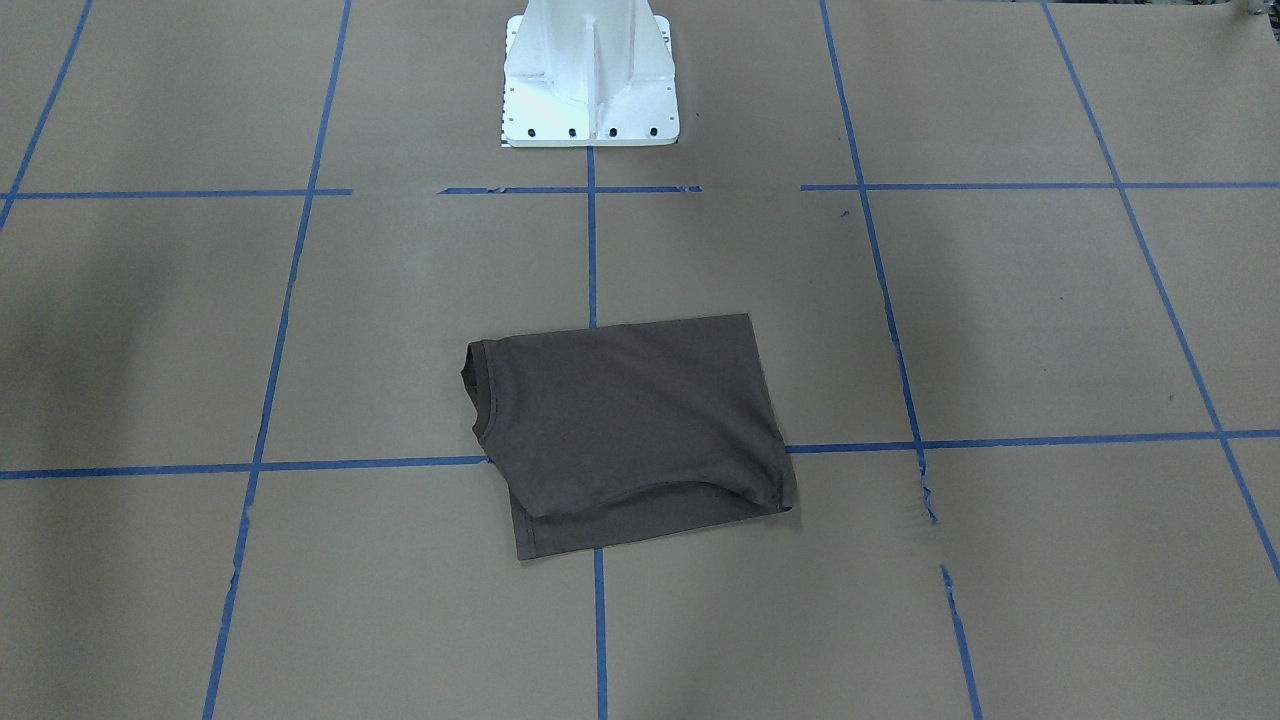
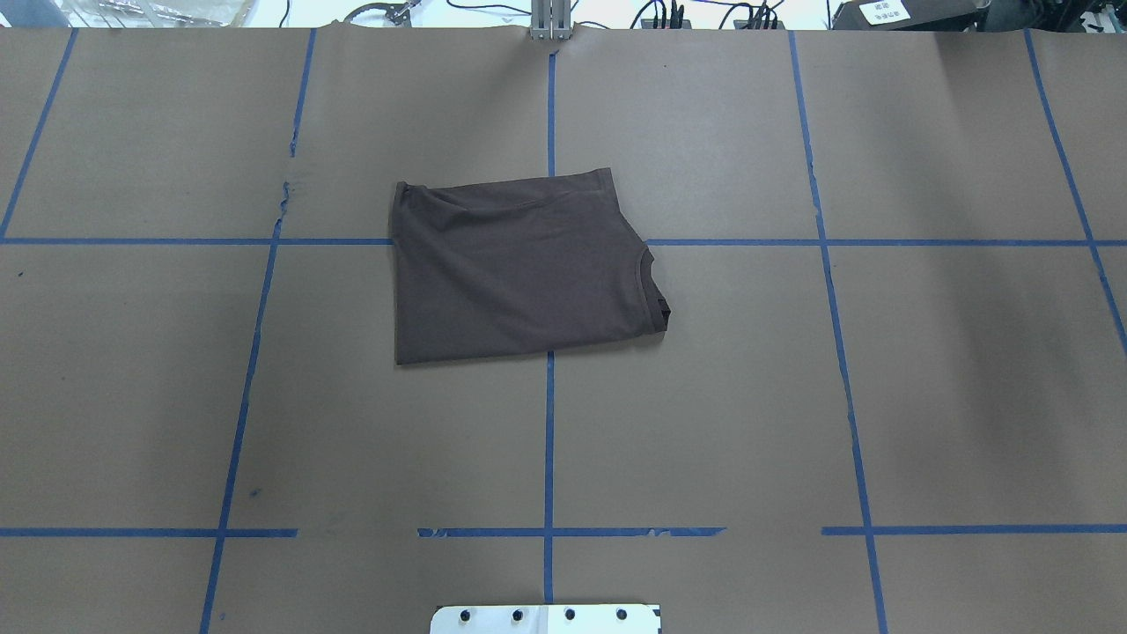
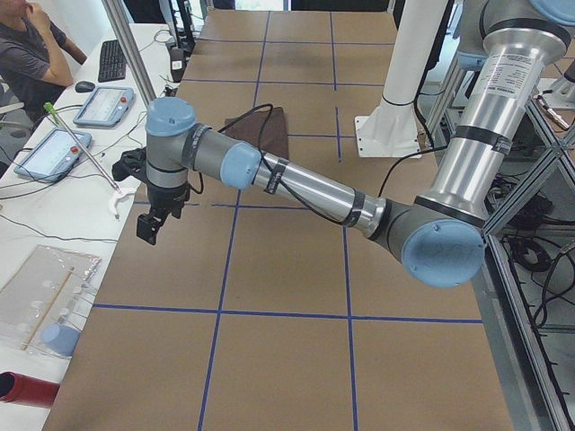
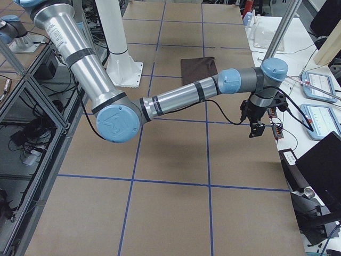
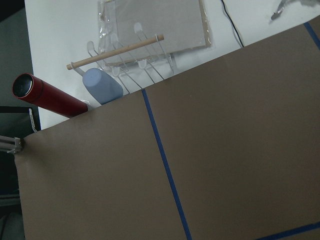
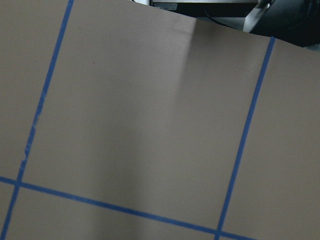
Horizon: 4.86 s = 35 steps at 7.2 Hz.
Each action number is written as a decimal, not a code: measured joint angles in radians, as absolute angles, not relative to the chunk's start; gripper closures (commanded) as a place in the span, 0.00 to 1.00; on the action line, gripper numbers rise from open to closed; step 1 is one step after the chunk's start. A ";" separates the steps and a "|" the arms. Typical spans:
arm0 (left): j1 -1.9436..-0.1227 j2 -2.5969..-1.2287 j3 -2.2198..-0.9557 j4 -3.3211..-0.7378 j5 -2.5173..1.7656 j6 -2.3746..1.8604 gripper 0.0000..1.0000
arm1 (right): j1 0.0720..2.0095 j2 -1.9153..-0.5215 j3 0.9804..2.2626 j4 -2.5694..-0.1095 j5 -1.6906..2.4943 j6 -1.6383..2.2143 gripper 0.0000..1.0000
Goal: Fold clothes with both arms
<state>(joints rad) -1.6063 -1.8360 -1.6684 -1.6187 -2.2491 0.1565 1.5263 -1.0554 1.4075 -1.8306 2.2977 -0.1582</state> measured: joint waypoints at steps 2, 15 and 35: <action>-1.607 -1.683 -1.695 -1.798 -2.271 0.173 0.00 | 1.531 -1.255 1.466 -1.679 2.283 -0.194 0.00; -1.600 -1.535 -1.666 -1.604 -2.268 0.163 0.00 | 1.535 -1.617 1.682 -1.519 2.394 0.065 0.00; -1.601 -1.540 -1.689 -1.632 -2.271 0.016 0.00 | 1.536 -1.615 1.666 -1.517 2.401 0.068 0.00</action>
